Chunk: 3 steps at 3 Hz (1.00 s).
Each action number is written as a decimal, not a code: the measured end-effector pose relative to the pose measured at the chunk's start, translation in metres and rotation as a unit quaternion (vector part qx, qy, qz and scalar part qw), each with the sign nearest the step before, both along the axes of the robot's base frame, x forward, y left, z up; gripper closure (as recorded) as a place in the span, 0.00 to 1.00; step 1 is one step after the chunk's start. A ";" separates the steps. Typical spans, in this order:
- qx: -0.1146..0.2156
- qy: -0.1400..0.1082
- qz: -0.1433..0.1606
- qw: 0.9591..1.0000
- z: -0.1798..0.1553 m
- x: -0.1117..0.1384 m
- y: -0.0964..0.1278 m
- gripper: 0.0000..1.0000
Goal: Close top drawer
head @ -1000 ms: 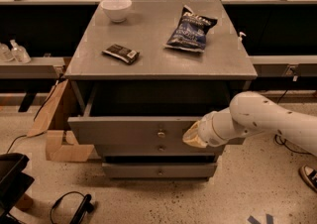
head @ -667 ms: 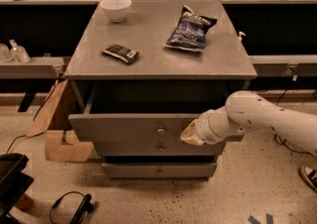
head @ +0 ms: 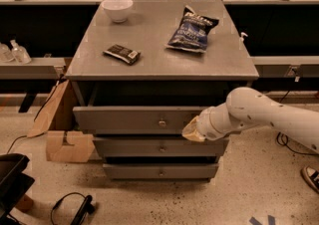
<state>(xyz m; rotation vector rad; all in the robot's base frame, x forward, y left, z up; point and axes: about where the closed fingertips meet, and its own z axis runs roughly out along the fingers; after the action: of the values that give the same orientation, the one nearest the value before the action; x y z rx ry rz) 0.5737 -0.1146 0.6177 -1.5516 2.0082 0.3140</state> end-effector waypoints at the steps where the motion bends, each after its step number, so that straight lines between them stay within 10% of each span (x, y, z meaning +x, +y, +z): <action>1: 0.000 0.000 0.000 1.000 0.000 0.000 0.000 1.00; 3: 0.000 0.006 -0.012 1.000 -0.006 0.039 -0.007 1.00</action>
Offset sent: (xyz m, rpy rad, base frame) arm 0.1394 -0.0243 -0.0175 0.0008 0.0343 -0.0771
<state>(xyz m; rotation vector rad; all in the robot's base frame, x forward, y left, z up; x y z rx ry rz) 0.6125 -0.1219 0.6115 -1.5295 2.0346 0.3143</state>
